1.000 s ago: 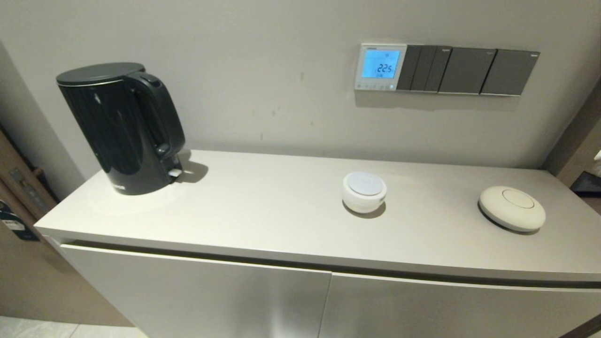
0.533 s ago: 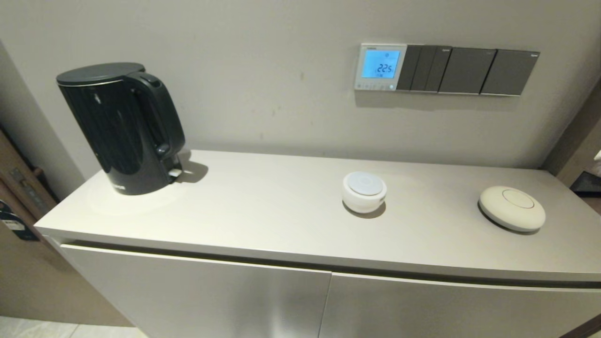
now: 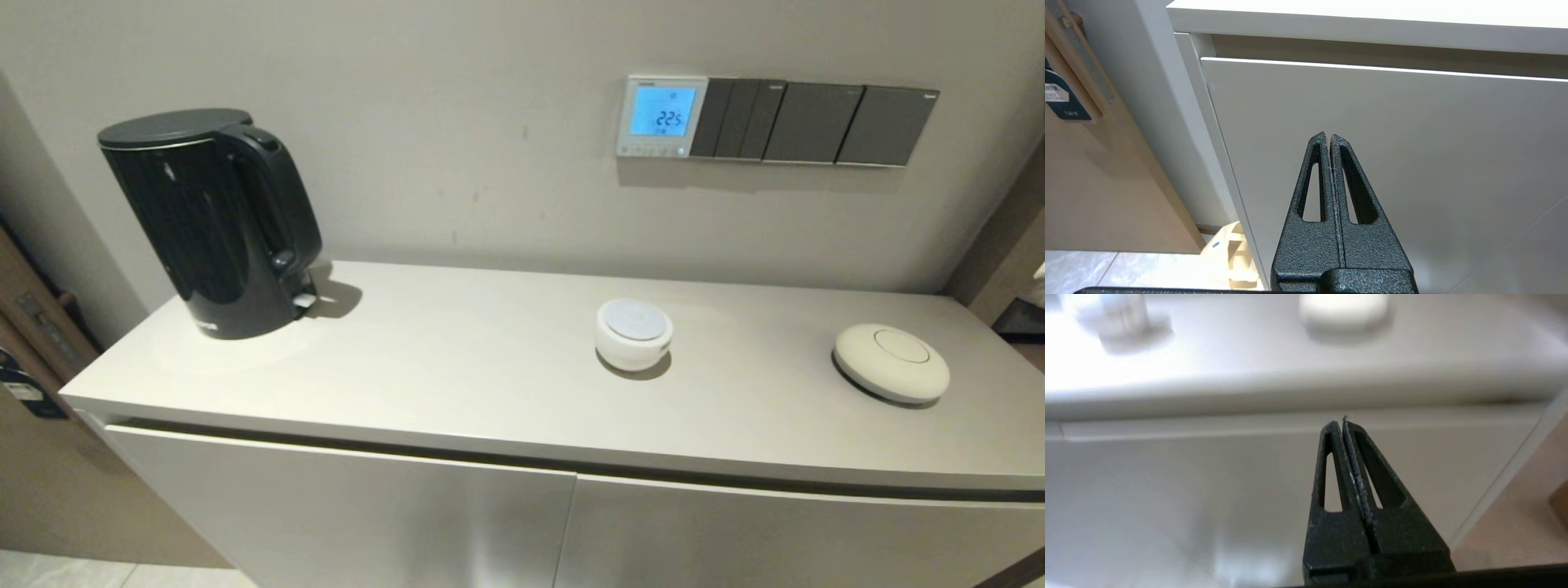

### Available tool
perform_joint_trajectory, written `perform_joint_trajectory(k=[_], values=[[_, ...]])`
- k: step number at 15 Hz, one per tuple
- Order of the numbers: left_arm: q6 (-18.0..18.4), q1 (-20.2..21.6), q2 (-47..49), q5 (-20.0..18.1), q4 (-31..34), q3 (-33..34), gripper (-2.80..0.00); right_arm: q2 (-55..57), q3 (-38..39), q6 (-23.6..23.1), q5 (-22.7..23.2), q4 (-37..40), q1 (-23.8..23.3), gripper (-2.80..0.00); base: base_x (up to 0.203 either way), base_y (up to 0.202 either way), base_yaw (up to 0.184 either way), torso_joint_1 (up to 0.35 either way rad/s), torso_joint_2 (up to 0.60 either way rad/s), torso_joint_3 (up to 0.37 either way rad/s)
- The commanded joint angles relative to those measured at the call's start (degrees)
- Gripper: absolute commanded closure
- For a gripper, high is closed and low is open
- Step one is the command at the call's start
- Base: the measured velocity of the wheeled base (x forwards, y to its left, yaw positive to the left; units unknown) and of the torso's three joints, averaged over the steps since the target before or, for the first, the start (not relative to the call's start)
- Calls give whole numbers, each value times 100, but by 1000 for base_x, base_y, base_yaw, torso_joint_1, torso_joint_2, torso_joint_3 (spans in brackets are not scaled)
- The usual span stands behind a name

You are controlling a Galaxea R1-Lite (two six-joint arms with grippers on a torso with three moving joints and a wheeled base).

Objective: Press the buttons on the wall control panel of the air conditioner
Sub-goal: Turn off the central air conditioner

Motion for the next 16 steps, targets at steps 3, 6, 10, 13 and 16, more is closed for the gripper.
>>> perform_joint_trajectory(k=[3,6,10,13,16], values=[[0,8,-2,-1,-1,0,0,1721,-1117,18,-22,-612,-58,0,0,0,0,0,0,0],[0,9,6,-1,-1,0,0,2961,-2002,102,-106,-1116,-299,0,0,0,0,0,0,0],[0,0,-2,-1,-1,0,0,4463,-2727,305,-320,-1724,-587,0,0,0,0,0,0,0],[0,9,6,-1,-1,0,0,5332,-2849,461,-644,-2427,-481,0,0,0,0,0,0,0],[0,0,-2,-1,-1,0,0,6091,-2977,508,-1291,-3302,91,0,0,0,0,0,0,0]])
